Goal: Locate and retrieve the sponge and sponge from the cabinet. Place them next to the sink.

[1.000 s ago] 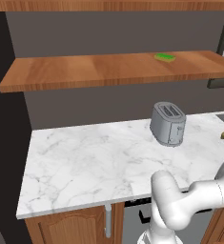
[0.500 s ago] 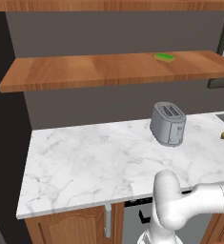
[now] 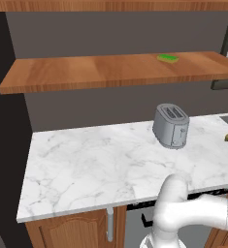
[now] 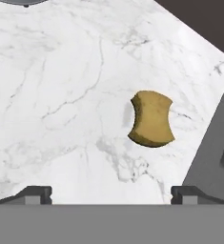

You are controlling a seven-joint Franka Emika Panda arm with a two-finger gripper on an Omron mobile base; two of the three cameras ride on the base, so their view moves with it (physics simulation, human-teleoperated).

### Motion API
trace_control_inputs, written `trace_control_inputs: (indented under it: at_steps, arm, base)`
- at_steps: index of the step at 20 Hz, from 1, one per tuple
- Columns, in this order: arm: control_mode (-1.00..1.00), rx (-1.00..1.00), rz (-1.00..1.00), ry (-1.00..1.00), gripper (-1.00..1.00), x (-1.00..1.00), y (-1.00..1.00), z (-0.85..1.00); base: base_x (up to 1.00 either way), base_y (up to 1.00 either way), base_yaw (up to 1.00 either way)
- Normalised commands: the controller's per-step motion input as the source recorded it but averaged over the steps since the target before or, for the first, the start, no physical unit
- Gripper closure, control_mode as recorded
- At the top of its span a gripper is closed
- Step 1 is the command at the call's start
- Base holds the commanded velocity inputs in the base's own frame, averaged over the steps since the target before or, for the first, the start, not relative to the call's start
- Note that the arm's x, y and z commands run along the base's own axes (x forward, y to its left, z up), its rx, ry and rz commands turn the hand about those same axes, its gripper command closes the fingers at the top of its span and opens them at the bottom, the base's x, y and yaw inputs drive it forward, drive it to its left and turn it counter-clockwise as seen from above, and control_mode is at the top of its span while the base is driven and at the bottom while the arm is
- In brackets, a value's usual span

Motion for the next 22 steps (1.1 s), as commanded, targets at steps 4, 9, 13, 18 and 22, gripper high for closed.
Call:
trace_control_inputs:
  at_steps: [4,9,13,18,22]
  arm:
    - [-1.0,-0.06,-0.17,-0.01,-1.0,-0.54,0.35,0.19]
    - [-1.0,-0.02,-0.29,-0.02,-1.0,-0.42,0.18,0.08]
    - [-1.0,0.07,-0.41,0.0,-1.0,-0.23,0.0,0.03]
    - [-1.0,0.16,-0.29,-0.03,-1.0,-0.08,0.22,0.05]
    - [-1.0,0.16,-0.04,0.0,-1.0,0.02,0.09,0.2]
  base:
    - [0.0,0.0,0.0]
    - [0.0,0.0,0.0]
    - [0.0,0.0,0.0]
    - [0.0,0.0,0.0]
    - [0.0,0.0,0.0]
